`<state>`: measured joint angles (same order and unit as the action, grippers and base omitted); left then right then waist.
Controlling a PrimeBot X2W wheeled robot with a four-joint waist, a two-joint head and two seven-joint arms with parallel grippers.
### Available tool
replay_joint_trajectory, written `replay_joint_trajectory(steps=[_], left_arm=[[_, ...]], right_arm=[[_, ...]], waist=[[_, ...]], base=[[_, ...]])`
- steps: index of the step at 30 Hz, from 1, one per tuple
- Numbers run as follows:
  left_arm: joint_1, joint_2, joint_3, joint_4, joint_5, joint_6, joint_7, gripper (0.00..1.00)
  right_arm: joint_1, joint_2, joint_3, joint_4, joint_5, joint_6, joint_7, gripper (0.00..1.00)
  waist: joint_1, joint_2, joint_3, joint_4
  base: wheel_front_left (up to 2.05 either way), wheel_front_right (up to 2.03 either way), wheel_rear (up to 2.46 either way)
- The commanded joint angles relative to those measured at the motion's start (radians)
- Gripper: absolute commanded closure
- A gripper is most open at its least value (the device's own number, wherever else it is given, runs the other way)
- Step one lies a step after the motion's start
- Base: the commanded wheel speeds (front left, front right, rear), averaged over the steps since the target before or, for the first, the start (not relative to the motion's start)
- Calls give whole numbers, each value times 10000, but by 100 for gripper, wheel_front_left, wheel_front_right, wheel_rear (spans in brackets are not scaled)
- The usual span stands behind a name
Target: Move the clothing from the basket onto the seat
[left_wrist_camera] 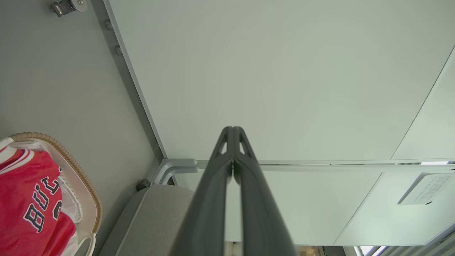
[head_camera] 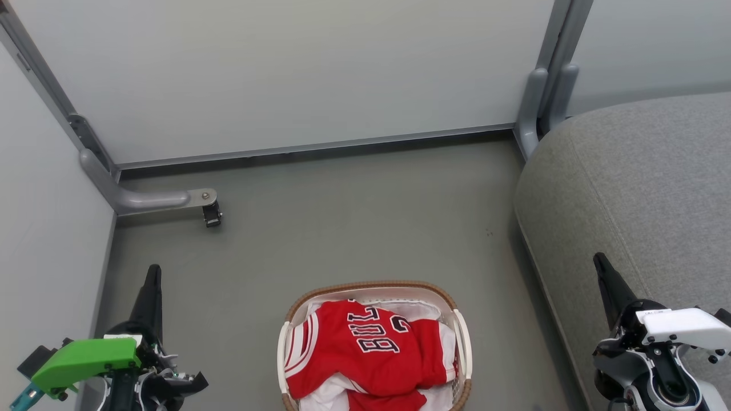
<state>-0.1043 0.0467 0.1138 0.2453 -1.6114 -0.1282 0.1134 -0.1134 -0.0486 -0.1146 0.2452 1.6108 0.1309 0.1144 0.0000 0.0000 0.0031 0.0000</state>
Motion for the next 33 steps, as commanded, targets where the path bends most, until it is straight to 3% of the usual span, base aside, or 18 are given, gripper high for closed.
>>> replay_joint_trajectory(steps=[1,16,17,33], left_arm=[[-96,66,23,-19,-34,-61,42,100],[-96,66,23,-19,-34,-62,42,100],[11,-6,-4,27,0,6,0,0],[191,96,-317,238,653,12,-646,0]], right_arm=[[106,-28,-15,-42,42,-3,29,100],[106,-28,-14,-42,43,-3,28,100],[5,8,2,34,-2,0,0,0],[16,-305,659,134,-692,-2,-630,0]], waist=[[0,0,0,0],[0,0,0,0],[0,0,0,0],[0,0,43,1]], base=[[0,0,0],[0,0,0],[0,0,0],[0,0,0]])
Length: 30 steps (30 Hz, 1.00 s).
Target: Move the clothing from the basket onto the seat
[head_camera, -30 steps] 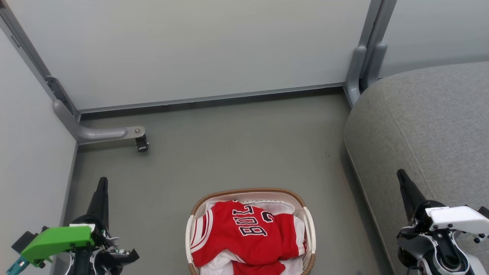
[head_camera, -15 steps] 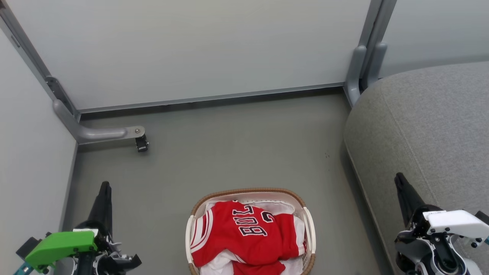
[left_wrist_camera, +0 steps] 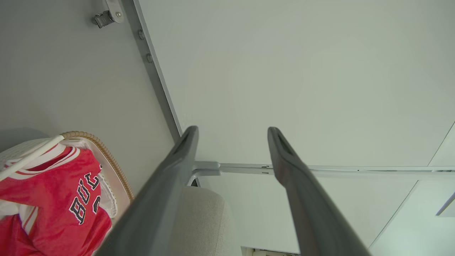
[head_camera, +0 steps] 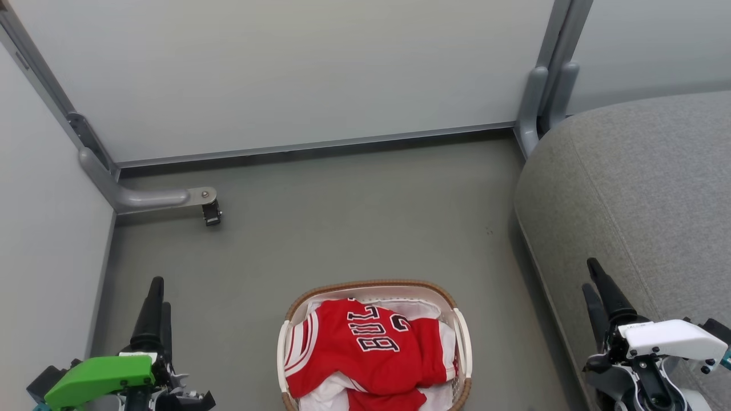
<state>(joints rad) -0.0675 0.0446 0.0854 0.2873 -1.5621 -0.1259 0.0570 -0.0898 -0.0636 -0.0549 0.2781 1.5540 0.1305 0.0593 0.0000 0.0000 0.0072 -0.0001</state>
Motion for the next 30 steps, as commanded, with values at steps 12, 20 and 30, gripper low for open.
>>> replay_joint_trajectory(steps=[12,20,30], left_arm=[[-168,62,211,-160,2694,-19,-608,0],[-89,45,109,-167,4175,-24,-914,0],[0,71,-43,-137,5595,-30,-1263,0]], right_arm=[[-374,-463,497,-187,-2080,2,-625,0],[-352,-586,751,-140,-3127,2,-933,0],[-363,-797,1111,-144,-4205,3,-1286,0]], waist=[[0,0,27,19],[0,0,35,43],[0,0,57,81]], base=[[0,0,0],[0,0,0],[0,0,0]])
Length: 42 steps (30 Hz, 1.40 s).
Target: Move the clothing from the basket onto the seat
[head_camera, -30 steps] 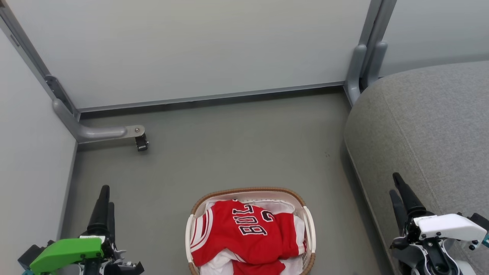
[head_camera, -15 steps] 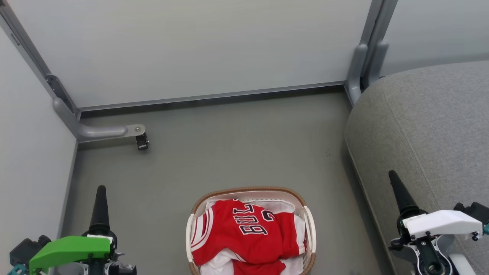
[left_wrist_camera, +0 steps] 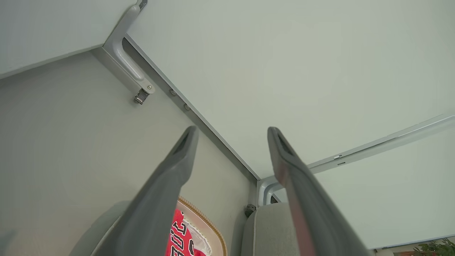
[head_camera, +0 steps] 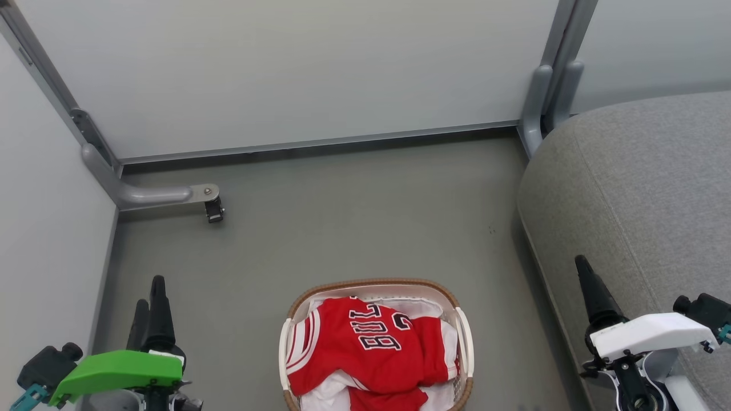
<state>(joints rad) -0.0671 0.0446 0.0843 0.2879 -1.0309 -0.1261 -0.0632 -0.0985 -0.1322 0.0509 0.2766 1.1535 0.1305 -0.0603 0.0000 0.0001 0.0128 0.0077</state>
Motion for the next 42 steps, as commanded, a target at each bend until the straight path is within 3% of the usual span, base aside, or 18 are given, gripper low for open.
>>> replay_joint_trajectory(steps=[1,42], left_arm=[[5,74,-49,-142,386,-29,-95,0],[257,316,-397,-629,6572,-49,-1236,0]], right_arm=[[-279,-124,82,-128,-281,3,-117,0],[-343,-658,1117,187,-5155,3,-1258,0]], waist=[[0,-1,4,5],[0,-1,145,151]], base=[[0,0,0],[0,0,0]])
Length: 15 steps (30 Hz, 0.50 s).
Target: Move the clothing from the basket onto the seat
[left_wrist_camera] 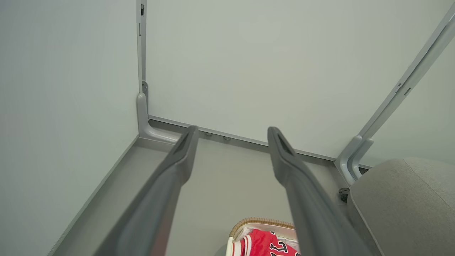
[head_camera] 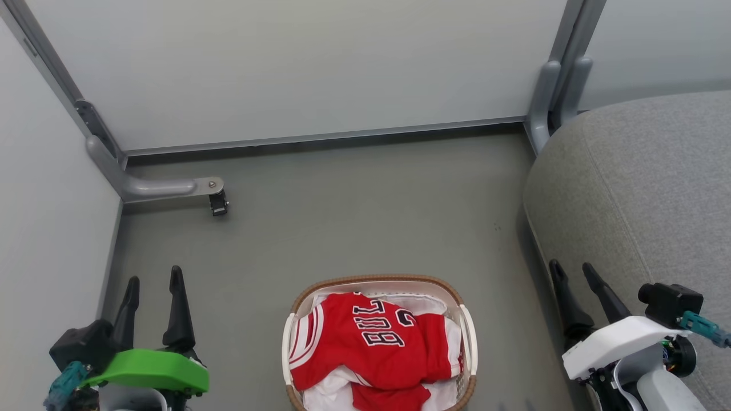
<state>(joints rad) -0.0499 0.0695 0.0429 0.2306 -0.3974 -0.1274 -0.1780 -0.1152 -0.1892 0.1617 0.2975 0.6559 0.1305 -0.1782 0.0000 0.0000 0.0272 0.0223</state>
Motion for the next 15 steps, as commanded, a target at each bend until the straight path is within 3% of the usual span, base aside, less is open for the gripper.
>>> replay_joint_trajectory(steps=[1,15], left_arm=[[99,76,-2,-33,361,-36,-105,0],[170,160,-269,148,1869,-43,-402,0]], right_arm=[[-176,-96,26,-1,-323,3,-101,0],[-227,-28,-49,137,-1834,3,-398,0]], waist=[[0,0,6,12],[0,0,144,101]], base=[[0,0,0],[0,0,0]])
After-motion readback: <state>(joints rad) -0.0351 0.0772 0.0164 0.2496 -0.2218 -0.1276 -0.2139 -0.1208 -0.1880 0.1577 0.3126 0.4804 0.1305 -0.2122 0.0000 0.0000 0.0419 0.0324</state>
